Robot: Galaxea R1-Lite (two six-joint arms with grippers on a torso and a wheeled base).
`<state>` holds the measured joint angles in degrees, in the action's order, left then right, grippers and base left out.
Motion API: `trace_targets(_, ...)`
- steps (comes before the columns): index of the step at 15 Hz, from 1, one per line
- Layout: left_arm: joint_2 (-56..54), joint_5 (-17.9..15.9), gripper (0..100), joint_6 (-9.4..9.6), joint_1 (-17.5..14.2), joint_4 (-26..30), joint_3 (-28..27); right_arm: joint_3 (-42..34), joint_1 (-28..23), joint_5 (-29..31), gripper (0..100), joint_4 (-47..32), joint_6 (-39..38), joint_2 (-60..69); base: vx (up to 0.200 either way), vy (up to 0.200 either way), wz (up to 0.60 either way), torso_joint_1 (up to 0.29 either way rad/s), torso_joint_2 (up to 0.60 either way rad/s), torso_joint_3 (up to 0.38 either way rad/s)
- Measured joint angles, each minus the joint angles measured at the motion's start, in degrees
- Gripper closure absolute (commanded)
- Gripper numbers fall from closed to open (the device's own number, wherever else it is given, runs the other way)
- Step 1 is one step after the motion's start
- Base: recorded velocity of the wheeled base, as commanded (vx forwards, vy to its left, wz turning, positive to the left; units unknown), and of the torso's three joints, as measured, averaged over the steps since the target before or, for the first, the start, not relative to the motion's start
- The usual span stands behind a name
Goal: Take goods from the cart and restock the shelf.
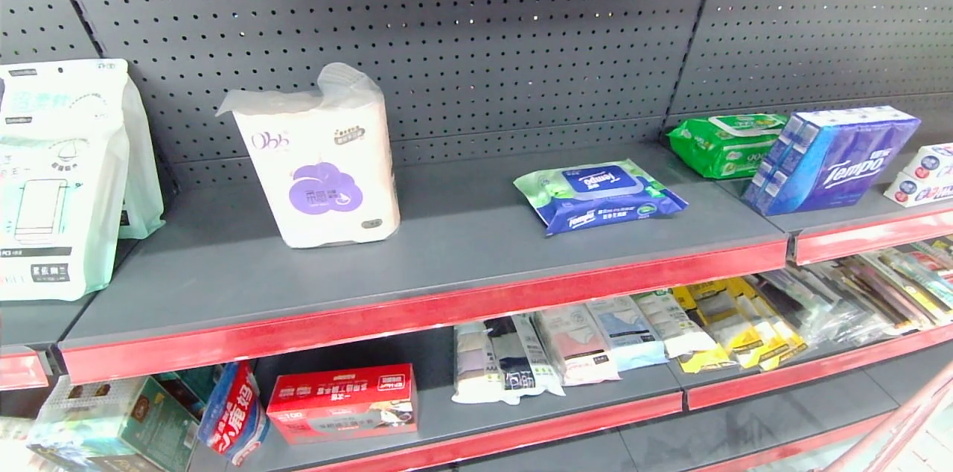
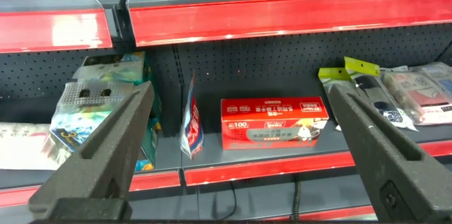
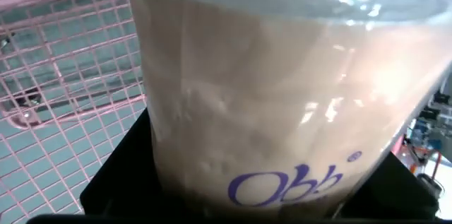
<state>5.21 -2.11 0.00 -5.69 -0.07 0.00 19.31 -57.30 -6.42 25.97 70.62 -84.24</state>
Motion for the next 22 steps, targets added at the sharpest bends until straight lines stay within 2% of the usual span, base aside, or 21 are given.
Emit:
trace_targets(3, 0.00, 0.00, 0, 0.00, 0.00, -0.02, 0.00, 0.17, 0.20, 4.35, 100, -0.11, -7.01, 7.84, 0.000, 0.000, 0.00, 0.000, 0.00, 0.000)
trace_targets(5, 0.00, 0.00, 0, 0.00, 0.00, -0.02, 0.00, -0.13, 4.49, 8.80, 100, -0.43, -13.47, 12.69, 0.000, 0.000, 0.00, 0.000, 0.00, 0.000)
trace_targets(9, 0.00, 0.00, 0, 0.00, 0.00, 0.00, 0.00, -2.47, 21.31, 15.20, 100, -3.33, -27.27, 22.38, 0.000, 0.000, 0.00, 0.000, 0.00, 0.000)
trace_targets(11, 0.00, 0.00, 0, 0.00, 0.00, 0.00, 0.00, -3.30, 27.23, 16.65, 100, -5.52, -31.84, 26.88, 0.000, 0.000, 0.00, 0.000, 0.00, 0.000)
trace_targets(14, 0.00, 0.00, 0, 0.00, 0.00, 0.00, 0.00, -3.46, 35.58, 16.98, 100, -8.84, -37.78, 32.10, 0.000, 0.000, 0.00, 0.000, 0.00, 0.000)
trace_targets(17, 0.00, 0.00, 0, 0.00, 0.00, 0.00, -0.02, -3.58, 45.70, 16.68, 100, -13.70, -47.14, 36.41, 0.000, 0.000, 0.00, 0.000, 0.00, 0.000)
trace_targets(20, 0.00, 0.00, 0, 0.00, 0.00, 0.00, 0.00, -3.19, 60.51, 16.36, 100, -15.08, -58.69, 39.86, 0.000, 0.000, 0.00, 0.000, 0.00, 0.000)
trace_targets(22, 0.00, 0.00, 0, 0.00, 0.00, 0.00, 0.00, -3.00, 69.01, 16.35, 100, -15.41, -63.15, 42.65, 0.000, 0.000, 0.00, 0.000, 0.00, 0.000)
